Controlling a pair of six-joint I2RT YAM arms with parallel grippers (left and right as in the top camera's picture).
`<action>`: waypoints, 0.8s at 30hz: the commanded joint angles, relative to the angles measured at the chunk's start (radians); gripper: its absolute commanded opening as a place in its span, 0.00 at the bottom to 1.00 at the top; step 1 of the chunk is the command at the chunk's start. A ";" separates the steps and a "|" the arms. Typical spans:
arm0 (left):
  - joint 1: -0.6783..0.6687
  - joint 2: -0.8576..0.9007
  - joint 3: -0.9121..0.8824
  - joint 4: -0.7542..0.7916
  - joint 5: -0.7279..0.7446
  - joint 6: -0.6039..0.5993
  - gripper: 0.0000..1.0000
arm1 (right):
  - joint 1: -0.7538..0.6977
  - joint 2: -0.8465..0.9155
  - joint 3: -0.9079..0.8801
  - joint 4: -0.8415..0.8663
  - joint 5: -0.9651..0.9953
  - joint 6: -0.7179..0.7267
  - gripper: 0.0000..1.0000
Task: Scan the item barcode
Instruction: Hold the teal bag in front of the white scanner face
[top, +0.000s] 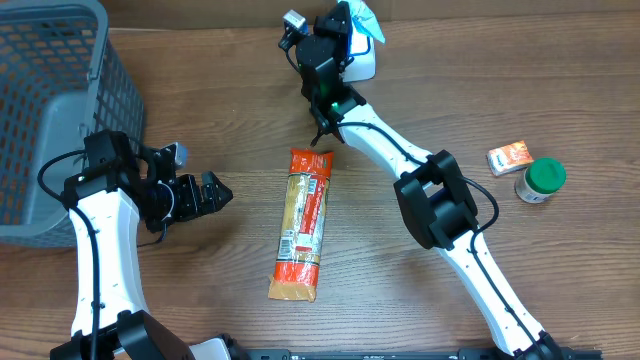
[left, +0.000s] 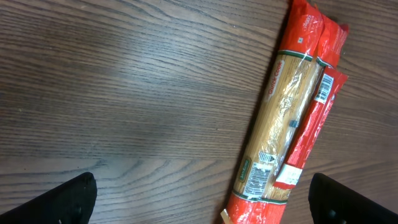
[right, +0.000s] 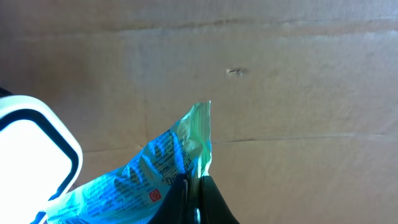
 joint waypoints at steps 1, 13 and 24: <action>-0.007 0.004 0.001 0.001 0.014 0.015 1.00 | -0.026 -0.008 0.014 0.010 -0.009 0.000 0.04; -0.007 0.004 0.001 0.000 0.014 0.015 1.00 | 0.012 0.011 0.013 -0.103 0.018 0.164 0.04; -0.007 0.004 0.001 0.000 0.015 0.015 1.00 | 0.046 0.014 0.013 -0.111 0.052 0.229 0.04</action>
